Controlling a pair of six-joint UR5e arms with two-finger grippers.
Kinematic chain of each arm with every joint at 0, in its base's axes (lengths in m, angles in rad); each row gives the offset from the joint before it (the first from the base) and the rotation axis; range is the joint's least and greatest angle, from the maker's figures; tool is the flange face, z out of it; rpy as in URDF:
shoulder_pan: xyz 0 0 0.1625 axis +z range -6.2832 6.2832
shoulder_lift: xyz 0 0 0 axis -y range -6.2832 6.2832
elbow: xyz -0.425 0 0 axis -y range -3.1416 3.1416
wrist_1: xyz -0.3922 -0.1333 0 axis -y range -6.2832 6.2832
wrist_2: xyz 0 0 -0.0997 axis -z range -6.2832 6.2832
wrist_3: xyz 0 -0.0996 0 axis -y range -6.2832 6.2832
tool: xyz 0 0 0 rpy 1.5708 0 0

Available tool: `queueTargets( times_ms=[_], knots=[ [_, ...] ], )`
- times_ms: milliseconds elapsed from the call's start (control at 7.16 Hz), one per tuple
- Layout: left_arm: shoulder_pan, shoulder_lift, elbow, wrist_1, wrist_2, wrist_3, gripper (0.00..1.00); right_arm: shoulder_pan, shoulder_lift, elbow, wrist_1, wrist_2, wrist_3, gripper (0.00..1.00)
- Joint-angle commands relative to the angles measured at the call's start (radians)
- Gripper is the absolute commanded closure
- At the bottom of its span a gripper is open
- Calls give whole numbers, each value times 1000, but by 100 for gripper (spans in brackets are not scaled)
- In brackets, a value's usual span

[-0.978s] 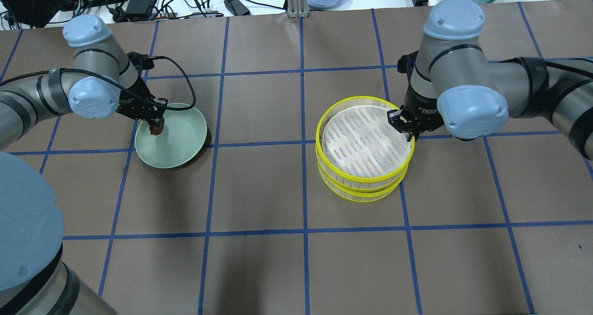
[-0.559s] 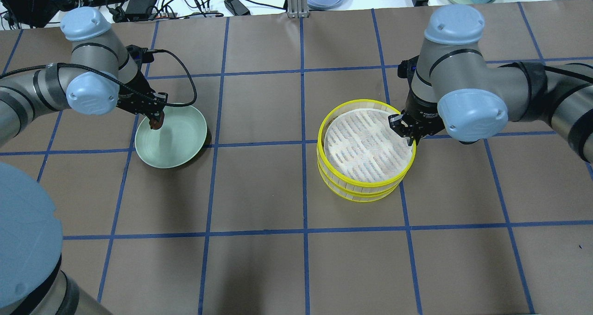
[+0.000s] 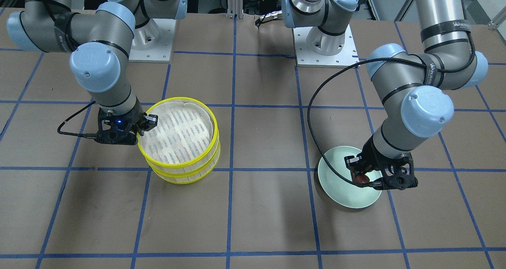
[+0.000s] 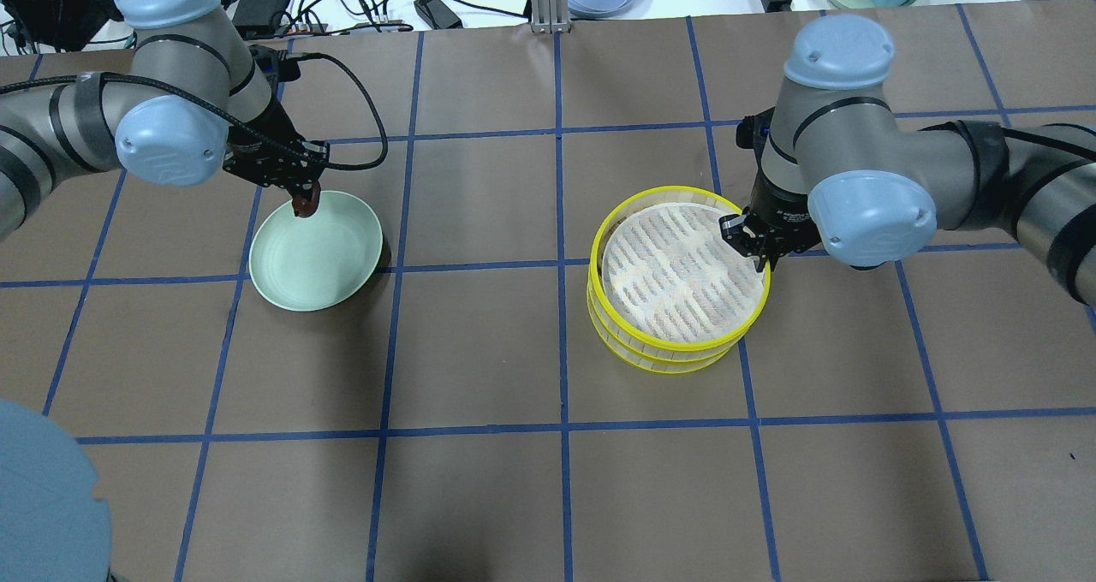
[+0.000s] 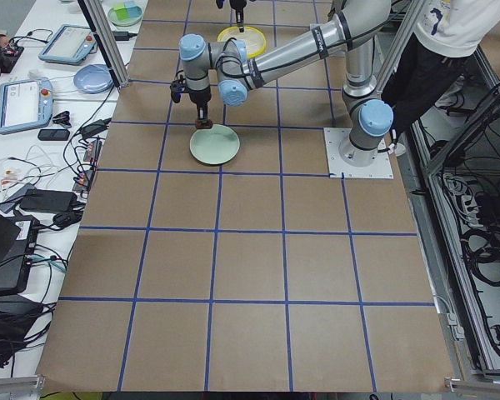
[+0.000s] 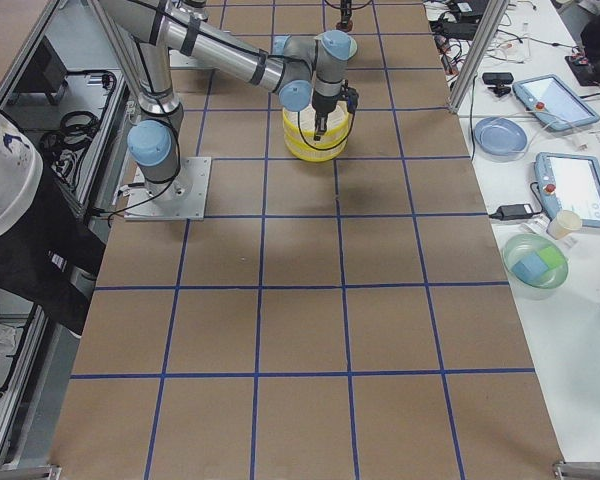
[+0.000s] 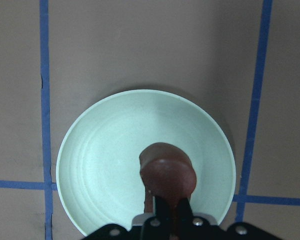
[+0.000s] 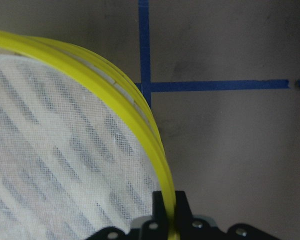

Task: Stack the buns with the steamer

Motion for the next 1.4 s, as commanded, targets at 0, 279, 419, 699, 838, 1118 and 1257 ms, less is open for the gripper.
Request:
queueTargets(
  times_ms=[0,279,419,699,838,1118,1257],
  knots=[
    [-45,39,47,-66,0,-59,99,-1,2,-11,-17,7,10,100],
    [-75,63,55,-98,-13,-108,99,-1,3,-1,-13,2,5,100],
    [-93,73,54,-115,-16,-122,99,-1,8,0,-8,-7,3,100],
    [-111,90,54,-134,-17,-153,99,-4,9,5,-3,-9,2,100],
    [-112,91,54,-134,-17,-153,99,-4,10,5,0,-9,0,100],
    [-110,103,41,-135,-16,-151,99,-4,10,0,7,-18,13,1],
    [-115,117,43,-138,-26,-154,99,-5,0,-26,10,-18,20,0]
  ],
)
